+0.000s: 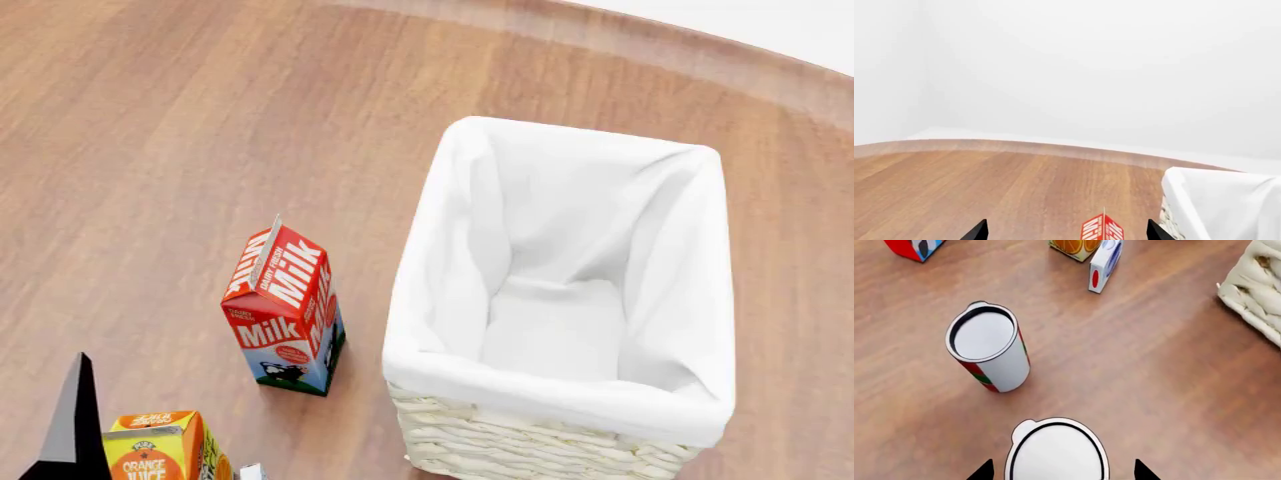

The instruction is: Pick up the alphabet soup and the tomato sauce, and put them in the basket.

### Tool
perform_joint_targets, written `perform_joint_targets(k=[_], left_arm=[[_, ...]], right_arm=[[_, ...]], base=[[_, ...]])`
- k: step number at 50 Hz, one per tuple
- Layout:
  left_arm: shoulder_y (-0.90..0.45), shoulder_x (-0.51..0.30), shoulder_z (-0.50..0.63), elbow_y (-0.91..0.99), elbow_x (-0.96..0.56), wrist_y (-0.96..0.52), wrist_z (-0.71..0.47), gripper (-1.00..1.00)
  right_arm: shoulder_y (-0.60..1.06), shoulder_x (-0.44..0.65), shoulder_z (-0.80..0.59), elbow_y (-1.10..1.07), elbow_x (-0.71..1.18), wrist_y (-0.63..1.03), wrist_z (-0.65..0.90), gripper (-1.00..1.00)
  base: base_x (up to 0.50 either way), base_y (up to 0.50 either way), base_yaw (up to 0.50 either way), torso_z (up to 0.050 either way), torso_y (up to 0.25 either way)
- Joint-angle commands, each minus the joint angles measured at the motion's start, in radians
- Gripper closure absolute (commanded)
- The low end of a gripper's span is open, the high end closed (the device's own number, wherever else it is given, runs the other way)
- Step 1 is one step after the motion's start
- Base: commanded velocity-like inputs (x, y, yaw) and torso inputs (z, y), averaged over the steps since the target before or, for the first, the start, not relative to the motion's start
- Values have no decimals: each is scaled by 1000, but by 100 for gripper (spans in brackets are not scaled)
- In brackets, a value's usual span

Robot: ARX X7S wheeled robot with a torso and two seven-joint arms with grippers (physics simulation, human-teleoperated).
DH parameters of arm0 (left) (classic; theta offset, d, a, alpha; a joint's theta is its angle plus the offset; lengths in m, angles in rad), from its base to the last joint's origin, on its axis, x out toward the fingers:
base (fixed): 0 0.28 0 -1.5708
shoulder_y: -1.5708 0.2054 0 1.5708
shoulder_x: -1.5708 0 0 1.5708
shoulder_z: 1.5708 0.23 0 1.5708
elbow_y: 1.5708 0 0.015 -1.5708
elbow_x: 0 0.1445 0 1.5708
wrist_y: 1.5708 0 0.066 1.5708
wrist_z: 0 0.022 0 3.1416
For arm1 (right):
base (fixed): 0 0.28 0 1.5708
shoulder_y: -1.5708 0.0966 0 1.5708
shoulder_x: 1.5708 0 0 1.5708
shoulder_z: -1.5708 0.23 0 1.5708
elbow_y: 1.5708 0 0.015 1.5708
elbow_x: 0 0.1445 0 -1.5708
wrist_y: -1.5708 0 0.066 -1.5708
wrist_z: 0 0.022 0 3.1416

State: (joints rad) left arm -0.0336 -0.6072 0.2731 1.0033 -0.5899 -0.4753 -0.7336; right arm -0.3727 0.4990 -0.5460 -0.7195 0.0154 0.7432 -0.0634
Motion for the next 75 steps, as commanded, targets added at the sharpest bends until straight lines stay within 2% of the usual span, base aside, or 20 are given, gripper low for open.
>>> perform_joint_targets(k=[1,26,27,45,75], left_arm=[[-4,17,-17,-31,7,64,38,-100],[-10,4,-10,-27,-1,69,25,-100],[-11,4,-10,-29,-2,70,25,-100],[-14,-2,-3,-32,-5,76,19,-100],[-23,-16,13,-29,-12,79,9,-100]], right_arm=[[8,-39,31,48,14,-50,-29,-100],[23,-53,26,106,24,-77,-21,-100],[24,-53,26,106,24,-76,-20,100],[6,-41,30,70,26,-84,-6,100],[-207,39,218,-291,50,-83,129,100]], base=[[0,0,0,0,0],[0,0,0,0,0],[0,0,0,0,0],[0,0,0,0,0],[0,0,0,0,0]])
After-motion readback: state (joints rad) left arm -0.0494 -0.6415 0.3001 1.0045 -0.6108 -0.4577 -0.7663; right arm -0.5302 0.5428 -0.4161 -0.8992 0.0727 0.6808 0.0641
